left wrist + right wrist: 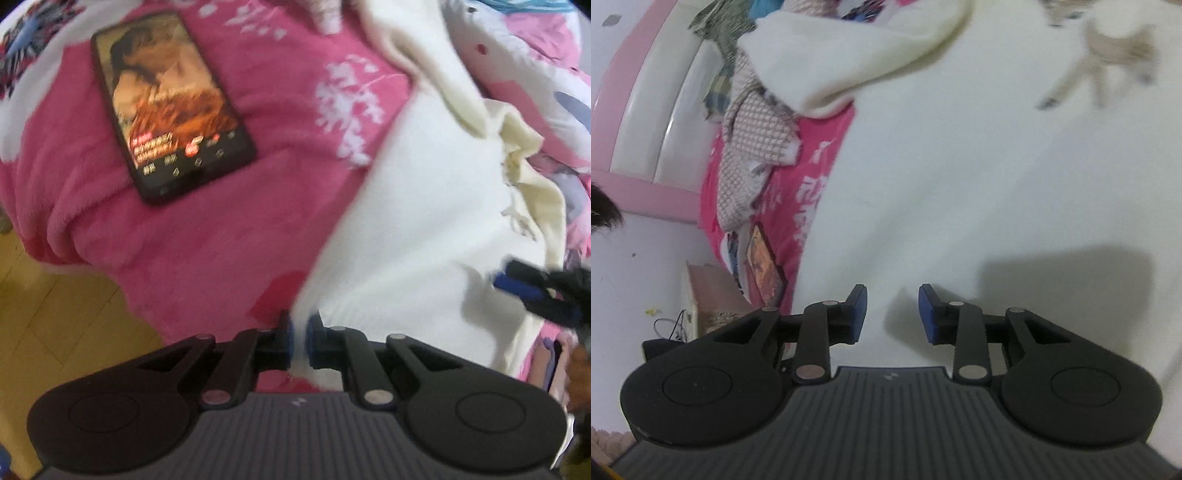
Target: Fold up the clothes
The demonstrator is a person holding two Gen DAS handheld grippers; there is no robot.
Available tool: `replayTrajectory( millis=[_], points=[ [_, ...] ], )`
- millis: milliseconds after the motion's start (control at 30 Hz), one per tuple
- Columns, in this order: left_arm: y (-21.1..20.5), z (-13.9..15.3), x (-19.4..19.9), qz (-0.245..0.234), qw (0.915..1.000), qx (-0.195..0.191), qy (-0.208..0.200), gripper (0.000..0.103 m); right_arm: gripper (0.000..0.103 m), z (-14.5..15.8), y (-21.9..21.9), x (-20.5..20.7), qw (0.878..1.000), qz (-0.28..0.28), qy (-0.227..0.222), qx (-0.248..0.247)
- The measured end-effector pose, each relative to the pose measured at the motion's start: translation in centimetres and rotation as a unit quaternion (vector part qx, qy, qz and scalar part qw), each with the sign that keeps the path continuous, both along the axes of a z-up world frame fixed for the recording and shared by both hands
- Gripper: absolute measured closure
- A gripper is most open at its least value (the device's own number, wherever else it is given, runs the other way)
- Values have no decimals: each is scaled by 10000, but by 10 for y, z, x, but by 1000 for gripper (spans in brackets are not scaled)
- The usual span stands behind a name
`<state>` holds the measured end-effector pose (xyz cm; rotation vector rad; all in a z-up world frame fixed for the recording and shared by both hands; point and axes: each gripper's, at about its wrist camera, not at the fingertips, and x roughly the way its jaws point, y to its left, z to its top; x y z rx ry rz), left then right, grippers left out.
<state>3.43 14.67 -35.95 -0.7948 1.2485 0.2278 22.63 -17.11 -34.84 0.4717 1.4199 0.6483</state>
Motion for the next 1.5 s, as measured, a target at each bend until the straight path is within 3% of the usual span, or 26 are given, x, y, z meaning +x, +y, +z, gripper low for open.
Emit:
replayTrajectory(
  millis=[100, 167, 200, 267, 333, 400, 567, 600, 633, 667, 700, 800, 900, 967, 1033, 1100, 1133, 1167, 1233, 1267, 1300, 1400, 1467, 1500],
  points=[
    [-4, -1, 5, -166, 9998, 127, 26, 94, 70, 9, -32, -28, 9988, -431, 144, -177],
    [-4, -2, 4, -234, 9996, 148, 59, 94, 70, 20, -63, -46, 9946, -880, 60, -548],
    [-4, -2, 4, -261, 9995, 152, 84, 94, 70, 27, -82, -52, 9903, -1147, -103, -782],
    [-5, -2, 6, -306, 9993, 178, 134, 93, 54, 38, -119, -60, 9747, -1774, -386, -1304],
    [-6, -4, 8, -332, 9991, 209, 183, 91, 48, 40, -149, -64, 9569, -2252, -481, -1768],
    [-6, -4, 10, -313, 9990, 199, 231, 91, 44, 31, -166, -69, 9500, -2451, -254, -1917],
    [-8, -3, 12, -306, 9987, 240, 341, 91, 41, -18, -166, -100, 9563, -2465, 787, -1364],
    [-9, -3, 13, -330, 9984, 274, 357, 91, 43, -26, -162, -106, 9567, -2466, 881, -1271],
    [-10, -2, 13, -357, 9982, 313, 372, 91, 53, -30, -158, -110, 9577, -2445, 856, -1254],
    [-12, -2, 14, -385, 9979, 353, 386, 91, 85, -30, -156, -112, 9587, -2421, 791, -1265],
    [-13, -2, 14, -403, 9977, 381, 399, 91, 93, -28, -157, -111, 9596, -2407, 769, -1240],
    [-16, -1, 15, -449, 9970, 451, 434, 91, 94, -5, -164, -102, 9624, -2370, 451, -1246],
    [-18, 0, 15, -502, 9964, 501, 469, 91, 94, 60, -195, -72, 9561, -2629, -395, -1233],
    [-18, 0, 15, -534, 9961, 507, 489, 91, 94, 115, -228, -48, 9396, -2912, -1250, -1292],
    [-18, 1, 15, -553, 9959, 500, 509, 91, 88, 160, -283, -32, 8927, -3796, -2032, -1328],
    [-19, 1, 14, -579, 9957, 501, 528, 91, 57, 193, -334, -22, 8396, -4646, -2496, -1302],
    [-19, 1, 14, -586, 9956, 502, 533, 91, 35, 199, -344, -22, 8259, -4877, -2497, -1334],
    [-19, 1, 13, -586, 9956, 501, 533, 91, 35, 203, -347, -24, 8179, -4981, -2538, -1359],
    [-19, 1, 12, -572, 9957, 497, 534, 91, 35, 199, -332, -31, 8287, -4763, -2609, -1350],
    [-19, 2, 11, -563, 9957, 496, 537, 91, 35, 193, -320, -34, 8403, -4582, -2575, -1327],
    [-20, 2, 11, -553, 9958, 496, 540, 91, 35, 181, -304, -35, 8611, -4332, -2383, -1189],
    [-21, 2, 9, -564, 9956, 510, 551, 91, 36, 128, -255, -43, 9287, -3413, -1380, -453],
    [-21, 3, 8, -592, 9954, 515, 550, 91, 36, 76, -217, -54, 9551, -2914, -496, -185],
    [-21, 3, 7, -608, 9953, 517, 548, 91, 37, 52, -200, -59, 9621, -2719, -167, -136]
  ],
)
